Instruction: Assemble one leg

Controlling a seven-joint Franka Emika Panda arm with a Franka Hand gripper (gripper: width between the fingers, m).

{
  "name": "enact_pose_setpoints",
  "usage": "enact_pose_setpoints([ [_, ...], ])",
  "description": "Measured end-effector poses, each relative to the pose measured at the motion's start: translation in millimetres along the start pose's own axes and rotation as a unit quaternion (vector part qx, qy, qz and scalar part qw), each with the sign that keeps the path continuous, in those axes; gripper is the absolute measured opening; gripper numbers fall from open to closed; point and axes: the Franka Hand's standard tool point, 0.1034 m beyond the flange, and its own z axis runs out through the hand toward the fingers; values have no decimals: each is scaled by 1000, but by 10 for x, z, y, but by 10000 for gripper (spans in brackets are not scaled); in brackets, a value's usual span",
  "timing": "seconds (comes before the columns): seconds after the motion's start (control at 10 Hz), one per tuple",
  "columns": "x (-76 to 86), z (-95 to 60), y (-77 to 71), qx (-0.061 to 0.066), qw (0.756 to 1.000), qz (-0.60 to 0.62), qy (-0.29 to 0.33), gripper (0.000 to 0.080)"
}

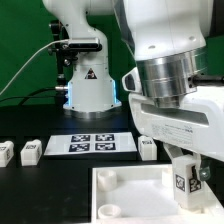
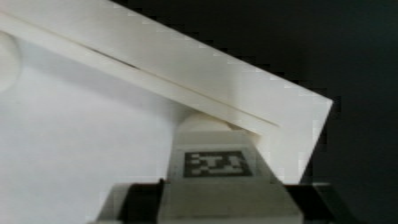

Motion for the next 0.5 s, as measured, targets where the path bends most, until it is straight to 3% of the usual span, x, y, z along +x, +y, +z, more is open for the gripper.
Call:
enact_pose_setpoints([
  [0.3, -28, 18, 6, 2, 993, 122, -5, 297],
  [0.5, -31, 24, 10, 1, 992, 124, -5, 297],
])
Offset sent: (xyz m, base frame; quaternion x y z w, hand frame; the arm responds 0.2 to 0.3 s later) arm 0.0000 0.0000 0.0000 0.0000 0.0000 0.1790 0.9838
